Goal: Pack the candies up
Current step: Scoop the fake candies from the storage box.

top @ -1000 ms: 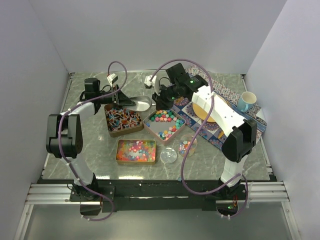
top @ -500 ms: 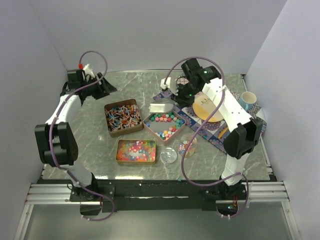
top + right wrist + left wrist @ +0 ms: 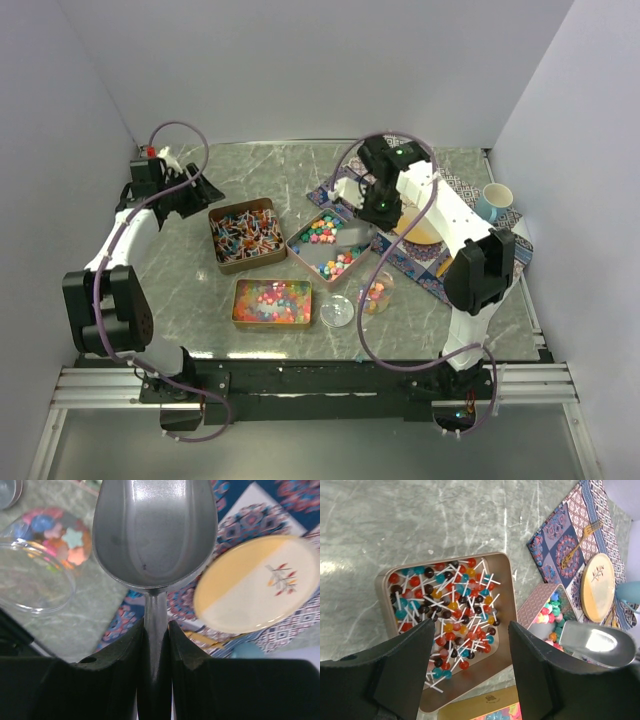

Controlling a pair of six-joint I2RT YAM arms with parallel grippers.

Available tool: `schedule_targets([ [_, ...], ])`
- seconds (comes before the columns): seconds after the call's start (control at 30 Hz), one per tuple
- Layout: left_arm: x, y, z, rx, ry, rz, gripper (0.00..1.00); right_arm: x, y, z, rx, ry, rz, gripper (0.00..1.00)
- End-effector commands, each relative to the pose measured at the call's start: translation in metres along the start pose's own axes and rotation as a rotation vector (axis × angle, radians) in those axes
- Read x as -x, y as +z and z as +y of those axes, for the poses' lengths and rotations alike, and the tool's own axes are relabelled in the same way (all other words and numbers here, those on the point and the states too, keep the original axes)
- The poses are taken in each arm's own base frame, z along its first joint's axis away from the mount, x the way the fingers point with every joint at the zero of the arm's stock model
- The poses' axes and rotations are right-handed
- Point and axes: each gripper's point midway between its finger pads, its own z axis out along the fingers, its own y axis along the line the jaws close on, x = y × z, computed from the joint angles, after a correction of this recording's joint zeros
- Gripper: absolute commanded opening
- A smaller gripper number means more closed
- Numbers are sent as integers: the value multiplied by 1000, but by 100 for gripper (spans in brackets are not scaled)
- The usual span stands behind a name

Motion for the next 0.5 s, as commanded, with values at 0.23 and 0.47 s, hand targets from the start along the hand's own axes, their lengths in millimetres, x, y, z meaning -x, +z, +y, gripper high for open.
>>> schedule_targets([
  [0.23, 7, -13, 5, -4, -29, -73, 67, -22, 5, 11, -5, 46, 233, 0],
  [0.47, 3, -10, 8, -11, -53, -68, 67, -14, 21, 13, -35, 79, 317, 0],
])
